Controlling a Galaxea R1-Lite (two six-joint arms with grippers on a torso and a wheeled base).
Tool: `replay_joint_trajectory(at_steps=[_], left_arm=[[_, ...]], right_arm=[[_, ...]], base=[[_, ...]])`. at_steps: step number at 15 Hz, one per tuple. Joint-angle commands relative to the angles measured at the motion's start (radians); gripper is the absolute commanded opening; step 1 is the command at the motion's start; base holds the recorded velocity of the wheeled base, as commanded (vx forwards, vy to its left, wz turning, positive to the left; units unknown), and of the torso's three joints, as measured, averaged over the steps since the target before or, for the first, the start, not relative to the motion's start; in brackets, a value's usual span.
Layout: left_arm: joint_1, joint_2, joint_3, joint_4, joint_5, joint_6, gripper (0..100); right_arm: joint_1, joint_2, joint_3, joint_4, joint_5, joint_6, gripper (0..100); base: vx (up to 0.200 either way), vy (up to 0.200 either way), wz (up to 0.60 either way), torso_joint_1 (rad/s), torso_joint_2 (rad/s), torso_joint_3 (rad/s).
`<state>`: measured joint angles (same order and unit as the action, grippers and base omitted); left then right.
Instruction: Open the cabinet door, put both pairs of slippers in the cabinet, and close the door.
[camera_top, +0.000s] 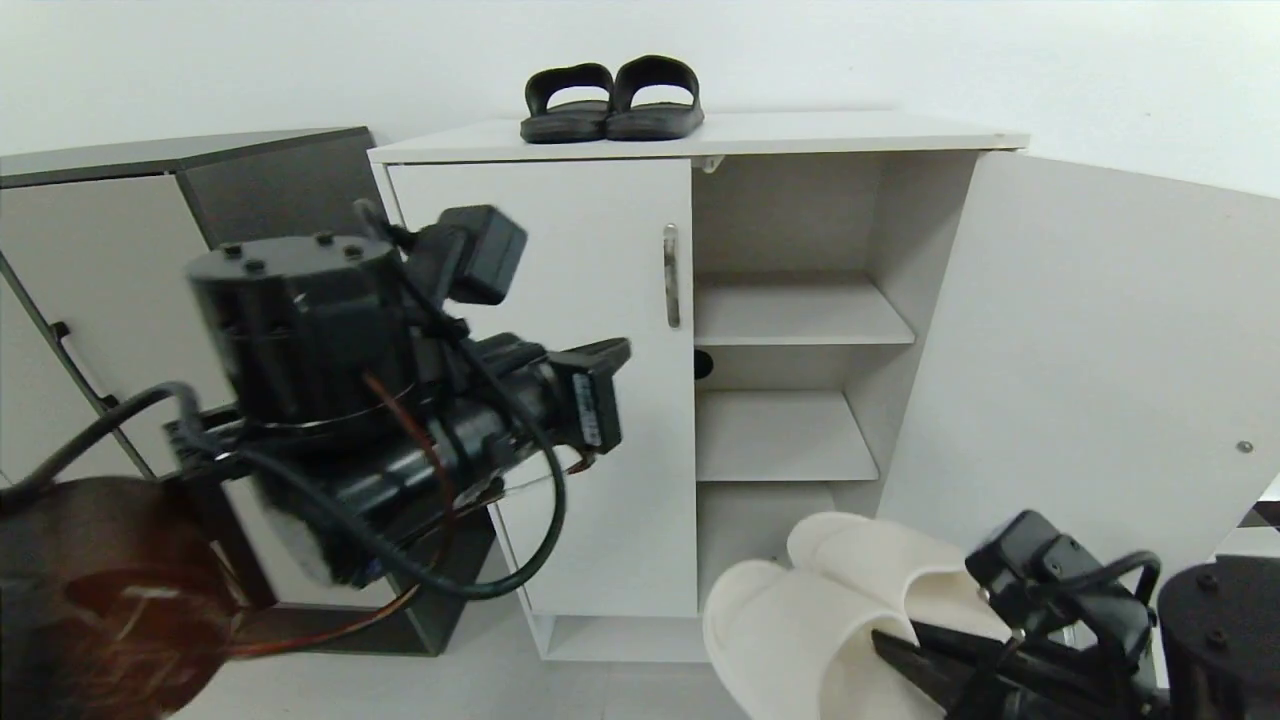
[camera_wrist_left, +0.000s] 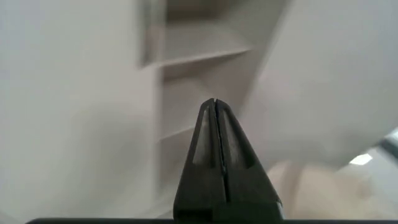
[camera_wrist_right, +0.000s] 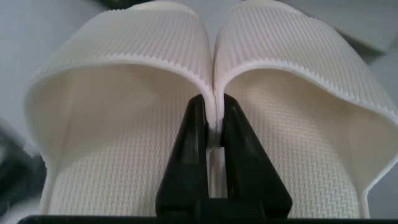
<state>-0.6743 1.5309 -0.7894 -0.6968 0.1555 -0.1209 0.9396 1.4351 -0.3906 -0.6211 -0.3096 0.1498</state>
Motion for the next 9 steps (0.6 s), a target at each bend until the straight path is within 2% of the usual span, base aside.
replay_joint_trajectory(at_steps=[1, 2, 3, 5, 6, 7, 8, 9], left_arm=[[0.012, -0.373, 0.357, 0.105, 0.265, 0.063, 0], [0.101, -0.528, 0.53, 0.132, 0.355, 0.064, 0], [0.292, -0.692, 0.641, 0.197, 0.354, 0.064, 0], [0.533, -1.029, 0.789, 0.332, 0.351, 0.072, 0], [0.601, -1.21, 0.789, 0.516, 0.335, 0.075, 0], [0.619, -1.381, 0.777, 0.703, 0.294, 0.087, 0], [0.613, -1.451, 0.759, 0.731, 0.236, 0.104, 0], [0.621, -1.457, 0.776, 0.691, 0.165, 0.107, 0]], right_arm=[[-0.013, 0.113, -0.099, 0.001, -0.102, 0.045, 0], [-0.015, 0.162, -0.116, 0.0, -0.152, 0.051, 0], [-0.013, 0.196, -0.111, -0.002, -0.161, 0.051, 0], [-0.013, 0.228, -0.111, -0.043, -0.163, 0.053, 0], [-0.013, 0.235, -0.109, -0.077, -0.163, 0.051, 0], [-0.01, 0.235, -0.093, -0.1, -0.164, 0.047, 0], [-0.005, 0.234, -0.085, -0.118, -0.164, 0.045, 0], [-0.005, 0.232, -0.077, -0.132, -0.164, 0.045, 0]], base=[[0.0, 0.0, 0.0, 0.0, 0.0, 0.0], [0.0, 0.0, 0.0, 0.0, 0.0, 0.0], [0.0, 0.0, 0.0, 0.0, 0.0, 0.0], [0.0, 0.0, 0.0, 0.0, 0.0, 0.0], [0.0, 0.0, 0.0, 0.0, 0.0, 0.0], [0.0, 0.0, 0.0, 0.0, 0.0, 0.0], [0.0, 0.0, 0.0, 0.0, 0.0, 0.0], [0.0, 0.0, 0.0, 0.0, 0.0, 0.0]])
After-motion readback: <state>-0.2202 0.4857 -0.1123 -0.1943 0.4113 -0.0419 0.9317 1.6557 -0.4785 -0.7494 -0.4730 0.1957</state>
